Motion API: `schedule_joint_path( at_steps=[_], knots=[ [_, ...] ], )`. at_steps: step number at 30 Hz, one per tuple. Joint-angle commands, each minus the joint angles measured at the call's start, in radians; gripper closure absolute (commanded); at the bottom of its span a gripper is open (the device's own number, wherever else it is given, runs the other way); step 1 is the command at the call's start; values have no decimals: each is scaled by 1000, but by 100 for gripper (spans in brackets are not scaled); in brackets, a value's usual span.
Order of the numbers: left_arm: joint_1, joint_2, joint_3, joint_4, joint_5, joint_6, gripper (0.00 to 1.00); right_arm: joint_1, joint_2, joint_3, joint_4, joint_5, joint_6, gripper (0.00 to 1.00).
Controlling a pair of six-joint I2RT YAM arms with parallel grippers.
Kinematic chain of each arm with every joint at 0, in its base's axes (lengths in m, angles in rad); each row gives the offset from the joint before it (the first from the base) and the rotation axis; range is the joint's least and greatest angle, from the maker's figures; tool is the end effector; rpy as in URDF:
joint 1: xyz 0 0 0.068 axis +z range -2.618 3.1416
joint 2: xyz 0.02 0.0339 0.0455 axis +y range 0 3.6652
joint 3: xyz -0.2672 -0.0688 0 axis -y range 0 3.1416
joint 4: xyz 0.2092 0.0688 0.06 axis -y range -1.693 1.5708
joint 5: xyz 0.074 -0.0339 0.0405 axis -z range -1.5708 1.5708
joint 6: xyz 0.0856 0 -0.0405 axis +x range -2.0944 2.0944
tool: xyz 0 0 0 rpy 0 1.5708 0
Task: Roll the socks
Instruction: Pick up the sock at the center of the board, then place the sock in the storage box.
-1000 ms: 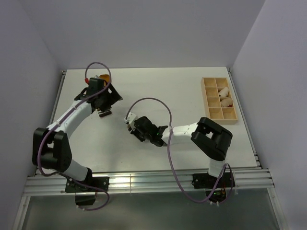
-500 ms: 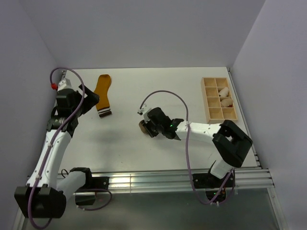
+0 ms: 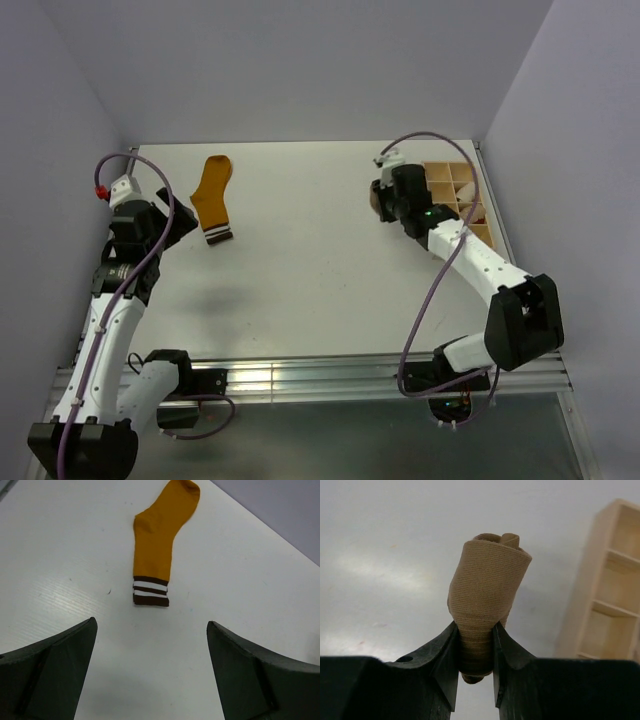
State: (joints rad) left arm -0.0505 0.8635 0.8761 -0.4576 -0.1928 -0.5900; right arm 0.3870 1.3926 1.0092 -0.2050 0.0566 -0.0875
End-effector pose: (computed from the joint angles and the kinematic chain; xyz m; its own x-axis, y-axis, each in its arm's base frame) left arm 0.1980 0.0064 0.3112 -0.2887 -0.5322 -0.7959 -0.3415 0.8338 -0.4336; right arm 0.2998 0.1169 0.2653 -0.4829 -0.2910 -0.8259 -0.3769 0.9204 -0.1040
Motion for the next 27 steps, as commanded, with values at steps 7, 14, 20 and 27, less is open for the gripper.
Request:
schedule_joint_path(
  at_steps=[7, 14, 20, 27],
  knots=[
    [-23, -40, -17, -27, -171, 36, 1, -338, 140, 236, -20, -1, 43, 100],
    [-55, -70, -67, -20, -276, 33, 0, -430, 361, 443, -94, 75, 166, 100],
    [-54, -31, -55, -19, -264, 33, 1, -439, 394, 463, -117, 181, 275, 100],
    [-55, -18, -58, -19, -252, 29, 0, -445, 421, 457, -166, 233, 330, 100]
  ],
)
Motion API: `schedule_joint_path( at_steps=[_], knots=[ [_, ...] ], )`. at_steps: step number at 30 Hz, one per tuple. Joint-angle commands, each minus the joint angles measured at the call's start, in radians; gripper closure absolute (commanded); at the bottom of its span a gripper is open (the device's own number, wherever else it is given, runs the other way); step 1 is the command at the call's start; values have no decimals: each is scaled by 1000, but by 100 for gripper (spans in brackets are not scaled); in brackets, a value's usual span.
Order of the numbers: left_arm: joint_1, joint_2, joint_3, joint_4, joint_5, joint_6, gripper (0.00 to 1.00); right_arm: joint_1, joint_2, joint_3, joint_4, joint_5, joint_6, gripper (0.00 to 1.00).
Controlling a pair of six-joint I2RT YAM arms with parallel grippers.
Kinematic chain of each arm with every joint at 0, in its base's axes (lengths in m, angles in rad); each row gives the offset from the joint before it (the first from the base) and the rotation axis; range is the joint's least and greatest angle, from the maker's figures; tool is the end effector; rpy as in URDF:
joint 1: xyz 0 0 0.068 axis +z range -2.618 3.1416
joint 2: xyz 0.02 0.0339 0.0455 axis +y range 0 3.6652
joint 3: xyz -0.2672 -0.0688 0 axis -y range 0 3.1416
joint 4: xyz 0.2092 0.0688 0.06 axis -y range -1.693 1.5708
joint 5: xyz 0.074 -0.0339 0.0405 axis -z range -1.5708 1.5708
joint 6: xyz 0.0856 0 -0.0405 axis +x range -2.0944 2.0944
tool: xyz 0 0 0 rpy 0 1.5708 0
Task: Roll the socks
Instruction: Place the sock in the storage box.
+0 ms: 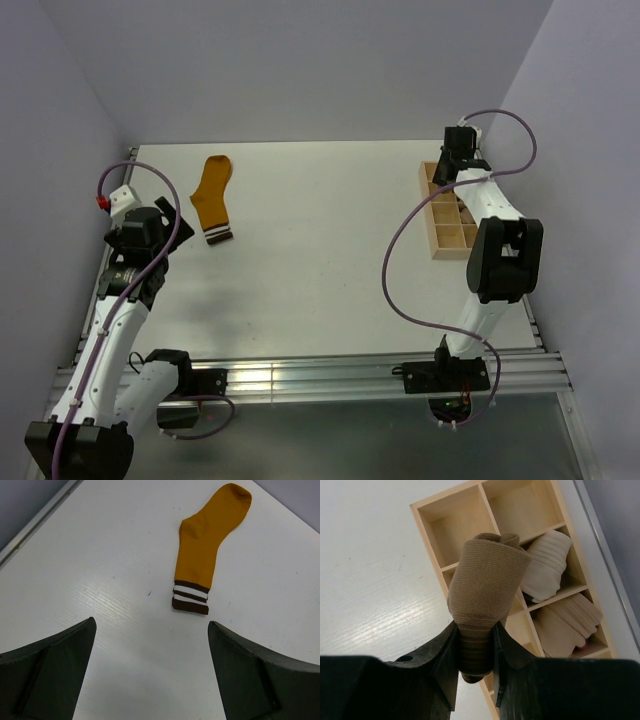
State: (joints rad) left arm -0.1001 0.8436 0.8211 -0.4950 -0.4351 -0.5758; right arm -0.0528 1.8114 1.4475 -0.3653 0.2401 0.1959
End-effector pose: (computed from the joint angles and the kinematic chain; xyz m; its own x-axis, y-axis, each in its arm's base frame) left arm 0.1873 0.0174 0.2934 -0.2638 -0.4698 -0.8425 -0.4977 0.8144 -0.2983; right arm 0.4161 -0.0424 0.2499 -0.6082 0.2215 -0.7623 0.3535 0.9354 -0.0103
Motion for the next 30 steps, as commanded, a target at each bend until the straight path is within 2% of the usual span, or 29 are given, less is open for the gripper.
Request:
schedule_joint_path(
  at_steps=[1, 11, 20, 30],
  knots=[
    [-6, 5, -2, 18, -7, 14, 0, -7, 3, 14, -1, 50, 46, 100],
    [-6, 15, -7, 18, 12, 14, 1, -5, 95, 71, -35, 51, 76, 100],
    [-6, 23, -7, 19, 16, 14, 0, -7, 155, 88, 3, -68, 109, 100],
    [-6, 26, -8, 21, 27, 14, 0, -50, 172, 27, 58, -171, 184, 100]
  ],
)
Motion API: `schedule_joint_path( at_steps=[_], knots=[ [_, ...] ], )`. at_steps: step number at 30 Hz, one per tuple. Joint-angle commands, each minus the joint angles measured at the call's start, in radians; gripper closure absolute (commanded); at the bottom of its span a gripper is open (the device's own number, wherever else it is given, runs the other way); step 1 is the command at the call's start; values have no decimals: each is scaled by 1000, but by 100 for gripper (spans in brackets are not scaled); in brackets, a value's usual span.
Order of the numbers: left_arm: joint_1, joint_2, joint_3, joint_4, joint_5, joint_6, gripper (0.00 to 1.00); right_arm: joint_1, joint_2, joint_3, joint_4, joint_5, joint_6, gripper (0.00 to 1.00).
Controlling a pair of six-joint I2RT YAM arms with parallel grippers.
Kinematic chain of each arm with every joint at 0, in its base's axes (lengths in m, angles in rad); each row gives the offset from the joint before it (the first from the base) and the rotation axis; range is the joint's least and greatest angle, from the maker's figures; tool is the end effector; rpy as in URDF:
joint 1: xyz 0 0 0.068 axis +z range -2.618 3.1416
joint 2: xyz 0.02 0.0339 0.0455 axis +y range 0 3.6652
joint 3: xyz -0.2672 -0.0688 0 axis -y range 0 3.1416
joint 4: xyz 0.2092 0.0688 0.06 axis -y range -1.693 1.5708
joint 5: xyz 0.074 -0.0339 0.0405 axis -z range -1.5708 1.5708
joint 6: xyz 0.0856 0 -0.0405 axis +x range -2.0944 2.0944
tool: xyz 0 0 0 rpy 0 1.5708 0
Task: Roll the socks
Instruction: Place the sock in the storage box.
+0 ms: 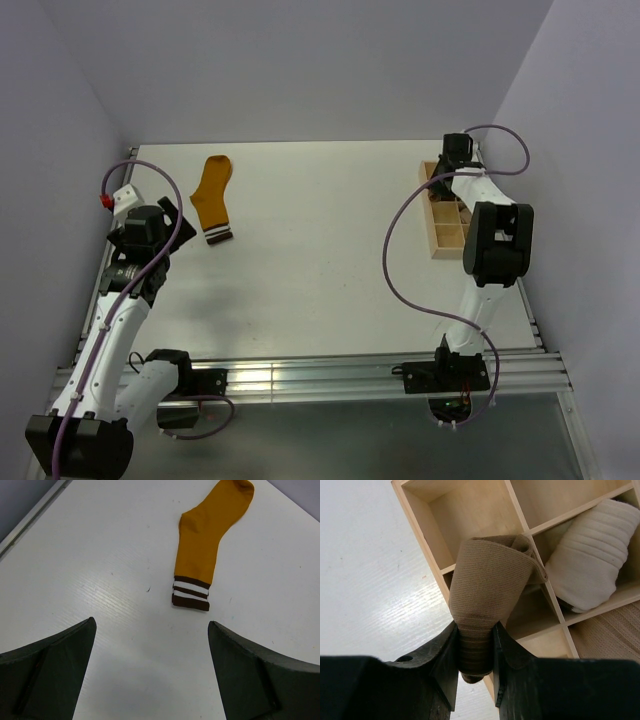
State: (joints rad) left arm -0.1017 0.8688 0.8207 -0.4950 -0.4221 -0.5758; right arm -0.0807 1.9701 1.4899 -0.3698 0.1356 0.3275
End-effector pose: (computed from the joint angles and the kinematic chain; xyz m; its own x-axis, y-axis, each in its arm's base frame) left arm 0.1921 0.0156 0.2888 -0.2917 -0.4695 -0.8333 -0.4949 0.8196 -0.2886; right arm 0.4396 -0.0472 0.1969 -0.6547 0.3727 -0.6576 0.4007 0.9088 0.1161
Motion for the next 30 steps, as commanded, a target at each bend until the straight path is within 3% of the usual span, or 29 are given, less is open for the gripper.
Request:
schedule_joint_path(
  at_steps=[1, 11, 30],
  knots=[
    [-4, 2, -8, 21, 16, 14, 0, -30, 15, -22, 62, -71, 65, 100],
    [-4, 6, -9, 24, 28, 16, 1, -76, 55, -23, 31, -90, 114, 100],
    [-4, 13, -11, 27, 49, 17, 0, -87, 202, 176, -254, -2, 107, 100]
  ],
)
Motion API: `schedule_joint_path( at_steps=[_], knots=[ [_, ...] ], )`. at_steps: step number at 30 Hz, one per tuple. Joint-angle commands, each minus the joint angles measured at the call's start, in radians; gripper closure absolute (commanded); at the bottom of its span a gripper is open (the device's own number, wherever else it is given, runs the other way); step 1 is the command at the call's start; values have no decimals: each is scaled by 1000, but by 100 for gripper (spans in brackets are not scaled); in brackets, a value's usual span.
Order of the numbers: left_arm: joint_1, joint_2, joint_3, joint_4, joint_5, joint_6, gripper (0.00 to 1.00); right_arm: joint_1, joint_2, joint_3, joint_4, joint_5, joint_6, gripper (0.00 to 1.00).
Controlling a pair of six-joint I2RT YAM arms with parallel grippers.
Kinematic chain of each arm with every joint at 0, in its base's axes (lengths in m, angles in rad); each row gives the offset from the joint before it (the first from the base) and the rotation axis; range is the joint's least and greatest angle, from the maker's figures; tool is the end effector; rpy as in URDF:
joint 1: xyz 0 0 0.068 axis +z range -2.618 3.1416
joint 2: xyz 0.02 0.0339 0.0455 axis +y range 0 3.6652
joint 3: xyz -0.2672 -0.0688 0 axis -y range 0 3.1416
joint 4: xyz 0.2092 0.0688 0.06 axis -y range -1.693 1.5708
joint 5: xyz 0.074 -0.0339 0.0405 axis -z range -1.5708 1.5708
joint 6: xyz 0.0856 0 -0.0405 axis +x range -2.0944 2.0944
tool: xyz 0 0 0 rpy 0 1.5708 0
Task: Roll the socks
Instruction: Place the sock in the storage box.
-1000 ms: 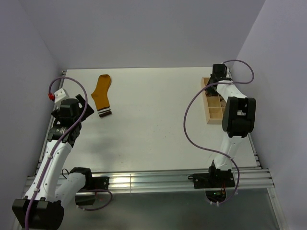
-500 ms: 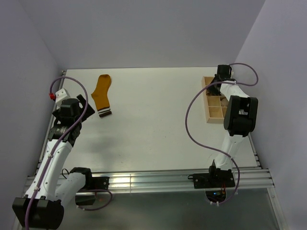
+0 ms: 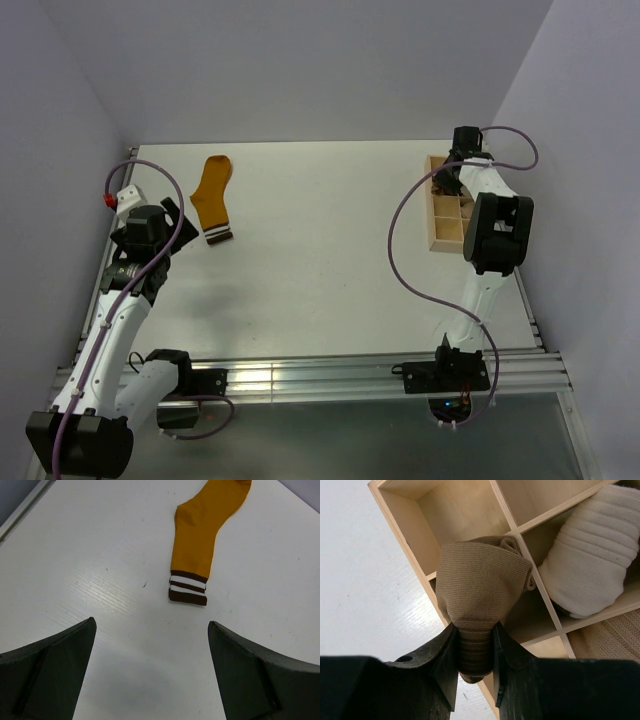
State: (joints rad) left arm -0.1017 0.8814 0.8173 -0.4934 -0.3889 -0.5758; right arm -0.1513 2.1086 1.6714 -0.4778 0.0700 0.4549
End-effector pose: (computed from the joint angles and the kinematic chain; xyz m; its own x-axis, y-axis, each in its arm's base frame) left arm 0.1950 0.0127 0.2851 -0.3183 -0.4740 -0.8210 -0.4763 0.8288 -0.2938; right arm 0.4627 -0.0766 0.1824 -0.6192 0.5378 -0.5721 0.5172 0.8276 0.2181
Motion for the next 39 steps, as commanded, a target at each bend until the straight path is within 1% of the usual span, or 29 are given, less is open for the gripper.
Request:
schedule_joint_path(
  at_steps=[1, 4, 11, 15, 21, 23, 26, 30, 33, 39],
  knots=[
    [-4, 1, -9, 26, 18, 17, 0, -16, 65, -4, -150, 63, -25, 100],
    [-4, -1, -9, 26, 19, 17, 1, -16, 85, 30, -195, 65, -39, 100],
    [-4, -2, -10, 26, 25, 17, 1, 19, 103, 59, -280, 134, -74, 100],
    [-4, -4, -10, 26, 28, 17, 0, 35, 73, 4, -251, 113, -62, 100],
    [-4, -4, -12, 27, 35, 17, 0, 59, 53, -38, -231, 148, -25, 100],
    [-4, -4, -12, 27, 35, 17, 0, 61, 51, -35, -220, 114, -22, 100],
    [-4, -4, -12, 27, 33, 17, 0, 84, 53, -36, -217, 119, -7, 100],
    [-6, -5, -13, 26, 35, 16, 0, 88, 108, -10, -225, 79, 16, 100],
    [-6, -5, -12, 26, 35, 17, 1, 88, 117, -28, -216, 86, 25, 100],
    [-9, -7, -14, 27, 38, 19, 1, 73, 136, -27, -239, 7, 28, 100]
  ],
)
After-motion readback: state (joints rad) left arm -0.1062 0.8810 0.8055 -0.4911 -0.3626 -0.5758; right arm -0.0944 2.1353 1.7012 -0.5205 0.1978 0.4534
